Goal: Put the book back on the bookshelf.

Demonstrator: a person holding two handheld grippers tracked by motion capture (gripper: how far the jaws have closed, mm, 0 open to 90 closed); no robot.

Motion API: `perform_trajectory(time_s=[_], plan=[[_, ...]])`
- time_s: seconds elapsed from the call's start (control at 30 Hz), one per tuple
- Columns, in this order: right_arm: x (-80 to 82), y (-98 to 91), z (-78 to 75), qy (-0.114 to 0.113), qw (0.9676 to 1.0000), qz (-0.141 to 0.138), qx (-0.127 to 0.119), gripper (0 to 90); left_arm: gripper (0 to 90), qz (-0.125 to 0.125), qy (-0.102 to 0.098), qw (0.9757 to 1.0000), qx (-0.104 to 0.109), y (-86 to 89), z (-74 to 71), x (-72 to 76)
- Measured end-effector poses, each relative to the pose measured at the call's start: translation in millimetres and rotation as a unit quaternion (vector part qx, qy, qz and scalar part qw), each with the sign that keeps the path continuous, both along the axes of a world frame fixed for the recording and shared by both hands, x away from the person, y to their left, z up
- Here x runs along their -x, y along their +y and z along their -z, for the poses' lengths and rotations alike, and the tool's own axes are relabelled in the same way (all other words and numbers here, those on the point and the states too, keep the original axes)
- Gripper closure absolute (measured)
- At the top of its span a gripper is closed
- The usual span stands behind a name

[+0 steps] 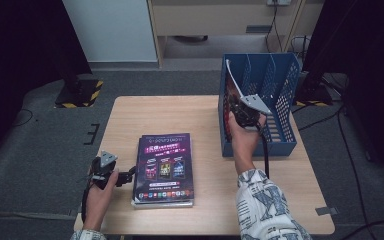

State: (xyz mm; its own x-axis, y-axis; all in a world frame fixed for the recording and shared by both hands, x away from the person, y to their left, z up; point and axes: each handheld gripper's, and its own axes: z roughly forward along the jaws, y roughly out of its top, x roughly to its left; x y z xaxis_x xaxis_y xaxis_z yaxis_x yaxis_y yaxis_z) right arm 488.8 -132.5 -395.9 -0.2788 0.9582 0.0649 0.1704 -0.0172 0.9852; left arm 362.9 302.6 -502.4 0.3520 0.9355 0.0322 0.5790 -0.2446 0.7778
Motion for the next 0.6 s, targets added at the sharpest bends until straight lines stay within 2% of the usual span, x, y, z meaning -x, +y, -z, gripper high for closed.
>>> perform_trajectory(time_s=[0.13,0.2,0.27,0.3,0.37,0.6], plan=[[-0.7,2.7,0.9,-0.004,1.0000,-0.005,0.002,76.7,4.4,0.002,0.000,1.0000,0.000,-0.3,-0.2,0.2],[-1.4,2.9,1.2,-0.006,0.9999,-0.008,-0.005,73.3,4.6,0.003,0.000,1.0000,0.000,-0.4,-0.2,0.2],[-1.6,2.9,1.2,-0.006,0.9999,-0.009,-0.004,74.7,4.6,0.003,0.000,1.0000,-0.001,-0.6,-0.2,0.3],[-2.2,2.5,0.6,-0.005,0.9999,-0.014,0.002,82.1,4.7,0.004,0.000,1.0000,-0.001,-0.8,-0.5,0.4],[-2.3,2.1,-0.2,-0.004,0.9999,-0.014,0.007,85.0,4.7,0.004,-0.001,1.0000,0.000,-1.1,-0.3,0.3],[-3.5,-3.6,-4.3,-0.006,1.0000,0.000,-0.001,86.8,4.9,0.005,-0.001,1.0000,-0.002,-2.3,0.0,0.1]])
